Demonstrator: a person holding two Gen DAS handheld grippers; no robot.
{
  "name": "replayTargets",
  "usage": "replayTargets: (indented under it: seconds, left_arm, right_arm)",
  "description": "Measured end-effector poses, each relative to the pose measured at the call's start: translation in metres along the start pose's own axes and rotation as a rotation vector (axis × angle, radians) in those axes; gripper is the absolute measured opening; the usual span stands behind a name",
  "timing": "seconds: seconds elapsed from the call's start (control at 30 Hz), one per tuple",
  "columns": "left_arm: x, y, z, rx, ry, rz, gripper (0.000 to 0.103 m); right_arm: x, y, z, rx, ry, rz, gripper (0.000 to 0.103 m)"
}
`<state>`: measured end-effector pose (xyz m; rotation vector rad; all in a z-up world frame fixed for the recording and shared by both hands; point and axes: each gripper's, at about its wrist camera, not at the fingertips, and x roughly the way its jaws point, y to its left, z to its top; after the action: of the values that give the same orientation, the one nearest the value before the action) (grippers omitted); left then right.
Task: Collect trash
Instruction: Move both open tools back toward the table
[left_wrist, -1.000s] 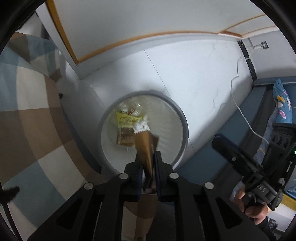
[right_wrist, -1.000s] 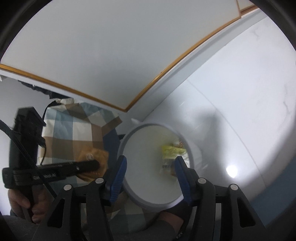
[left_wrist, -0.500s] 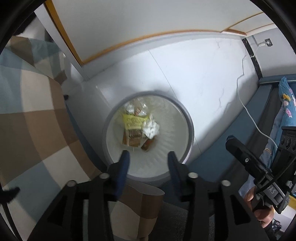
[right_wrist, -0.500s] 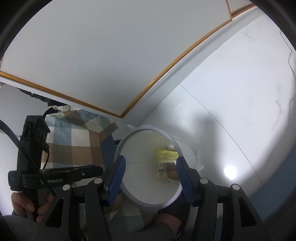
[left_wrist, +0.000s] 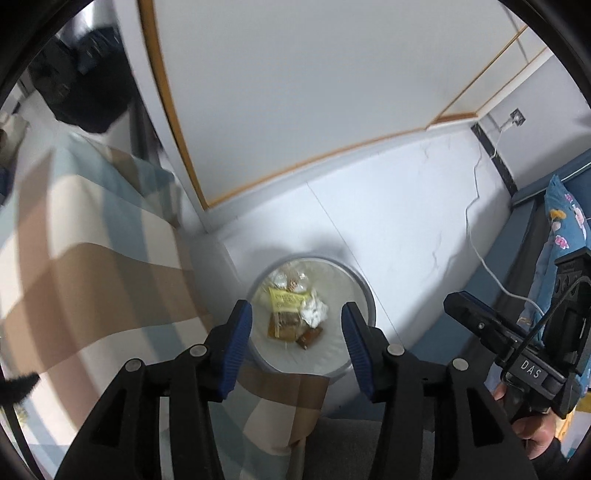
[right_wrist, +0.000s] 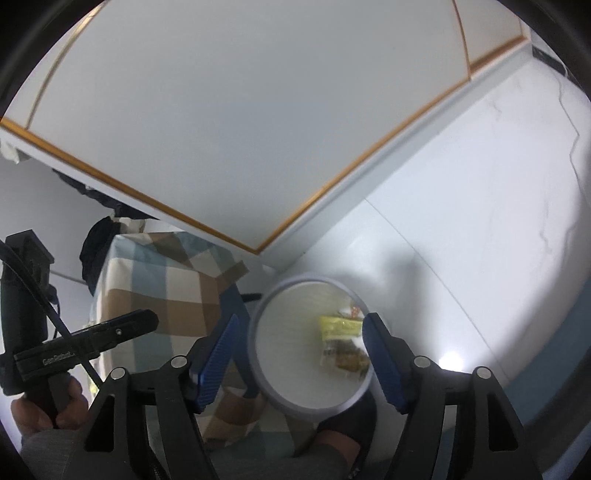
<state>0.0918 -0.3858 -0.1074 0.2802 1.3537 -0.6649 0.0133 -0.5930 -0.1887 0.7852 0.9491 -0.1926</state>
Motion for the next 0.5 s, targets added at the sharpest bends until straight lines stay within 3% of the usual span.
replayTargets:
  seconds: [0.1,0.5]
  left_arm:
    - [-0.022,0.004,-0.003,-0.004,-0.069,0.028,0.060]
    - [-0.089,0.045,-0.024,-0.092,-0.298,0.092,0.062]
  right_arm:
    - [-0.013,0.017,0.007,-0.029,-0.023,0.001,0.072]
    - [-0.081,0.100,0.022,-0.197,-0.178,0.021,0.080]
